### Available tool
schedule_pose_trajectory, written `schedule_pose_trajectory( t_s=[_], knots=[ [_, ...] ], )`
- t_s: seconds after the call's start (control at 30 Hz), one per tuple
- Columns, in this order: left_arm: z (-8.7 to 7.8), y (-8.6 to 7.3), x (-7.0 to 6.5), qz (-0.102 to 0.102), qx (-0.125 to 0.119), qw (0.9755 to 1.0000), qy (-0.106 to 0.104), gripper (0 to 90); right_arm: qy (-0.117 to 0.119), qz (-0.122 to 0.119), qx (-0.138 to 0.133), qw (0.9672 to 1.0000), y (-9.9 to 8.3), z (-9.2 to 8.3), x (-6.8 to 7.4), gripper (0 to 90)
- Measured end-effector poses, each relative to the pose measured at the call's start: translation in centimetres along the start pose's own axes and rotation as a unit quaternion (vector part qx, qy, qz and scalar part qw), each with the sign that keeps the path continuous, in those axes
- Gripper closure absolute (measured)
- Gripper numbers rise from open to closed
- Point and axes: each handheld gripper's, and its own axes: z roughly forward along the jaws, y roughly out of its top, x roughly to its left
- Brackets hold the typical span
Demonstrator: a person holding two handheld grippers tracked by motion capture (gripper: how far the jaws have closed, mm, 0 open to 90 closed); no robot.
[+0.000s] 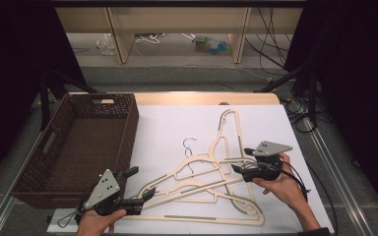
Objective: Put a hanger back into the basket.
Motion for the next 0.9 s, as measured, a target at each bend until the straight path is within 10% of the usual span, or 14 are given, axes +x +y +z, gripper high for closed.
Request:
schedule_pose_trajectory(
  t_s=[0.37,0.9],
  knots=[
    [0.0,0.0,0.0,0.0,0.0,1.0,-0.001,16.3,0.022,-0.042,0.104,0.9935,1.7,5.0,-2.1,35.2],
    [0.1,0.0,0.0,0.004,0.004,1.0,-0.004,16.4,0.07,-0.149,0.176,0.9706,2.4,9.0,-2.1,53.6]
  ],
)
